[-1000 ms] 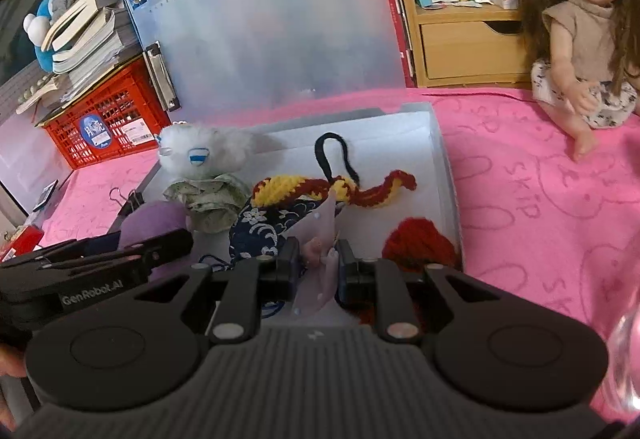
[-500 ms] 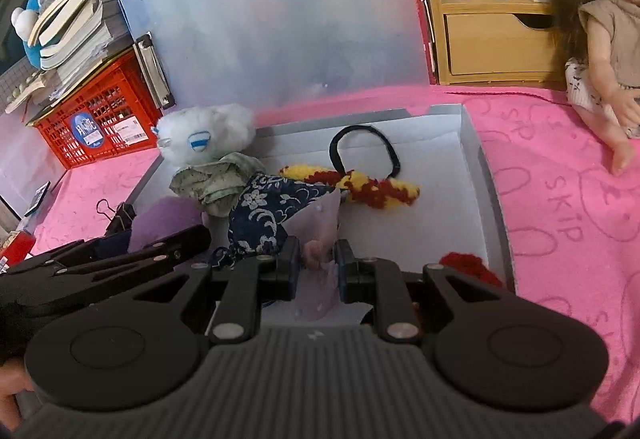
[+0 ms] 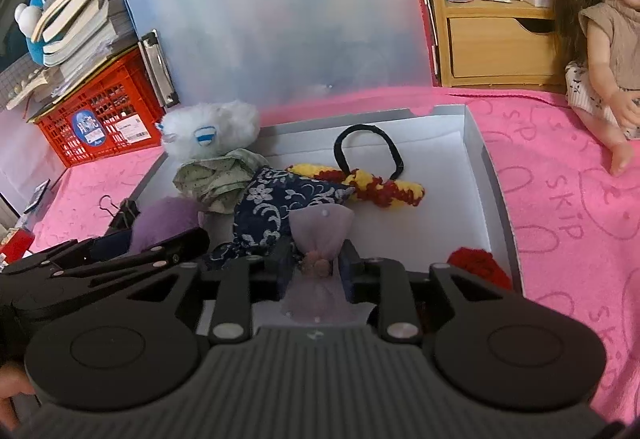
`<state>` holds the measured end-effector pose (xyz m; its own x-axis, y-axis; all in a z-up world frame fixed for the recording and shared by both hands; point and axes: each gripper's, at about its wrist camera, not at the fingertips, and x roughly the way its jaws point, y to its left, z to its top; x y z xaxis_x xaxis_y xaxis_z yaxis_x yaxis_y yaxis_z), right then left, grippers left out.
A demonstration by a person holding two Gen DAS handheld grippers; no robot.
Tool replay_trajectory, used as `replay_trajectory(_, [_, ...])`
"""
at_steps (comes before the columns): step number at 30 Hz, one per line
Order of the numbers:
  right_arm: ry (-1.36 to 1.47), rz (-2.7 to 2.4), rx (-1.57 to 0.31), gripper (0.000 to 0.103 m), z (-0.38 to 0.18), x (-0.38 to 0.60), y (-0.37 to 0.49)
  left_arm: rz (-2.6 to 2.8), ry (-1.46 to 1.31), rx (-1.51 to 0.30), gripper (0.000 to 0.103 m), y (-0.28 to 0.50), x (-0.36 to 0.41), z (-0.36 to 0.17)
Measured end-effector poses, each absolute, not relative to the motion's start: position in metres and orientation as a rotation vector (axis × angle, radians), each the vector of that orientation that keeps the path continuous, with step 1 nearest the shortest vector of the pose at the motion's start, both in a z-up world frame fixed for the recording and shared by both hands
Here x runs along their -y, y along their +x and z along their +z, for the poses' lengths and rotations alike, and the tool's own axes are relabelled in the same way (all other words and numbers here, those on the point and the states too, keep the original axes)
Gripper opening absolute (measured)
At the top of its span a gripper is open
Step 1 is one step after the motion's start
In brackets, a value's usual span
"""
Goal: Organize objects
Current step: 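Lower the purple plush and pink bow into the white box and open both tools, then withdraw both tools from the box toward the black round cap and white paper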
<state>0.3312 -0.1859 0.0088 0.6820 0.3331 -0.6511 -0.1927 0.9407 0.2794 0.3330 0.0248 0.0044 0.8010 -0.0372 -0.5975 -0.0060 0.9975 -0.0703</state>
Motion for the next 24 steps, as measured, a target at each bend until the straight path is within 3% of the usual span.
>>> replay_trajectory(6, [0.168,0.292,-0.727,0.067,0.021,0.182,0.315,-0.014,-0.108,-0.631,0.085,0.316,-0.032,0.014])
replay_trajectory(8, [0.173,0.292,-0.717,0.079,0.025,0.184,0.309,-0.017,-0.109,-0.620,0.086,0.308,-0.033,0.018])
replay_trajectory(15, [0.159,0.294,-0.671,0.089,0.042,0.188,0.282,-0.065,-0.119,-0.579,0.091,0.272,-0.033,0.038])
replay_trajectory(20, [0.136,0.322,-0.619,0.103,0.057,0.190,0.255,-0.100,-0.096,-0.557,0.095,0.239,-0.033,0.050])
replay_trajectory(24, [0.109,0.355,-0.591,0.103,0.063,0.190,0.231,-0.117,-0.083,-0.549,0.097,0.212,-0.037,0.057])
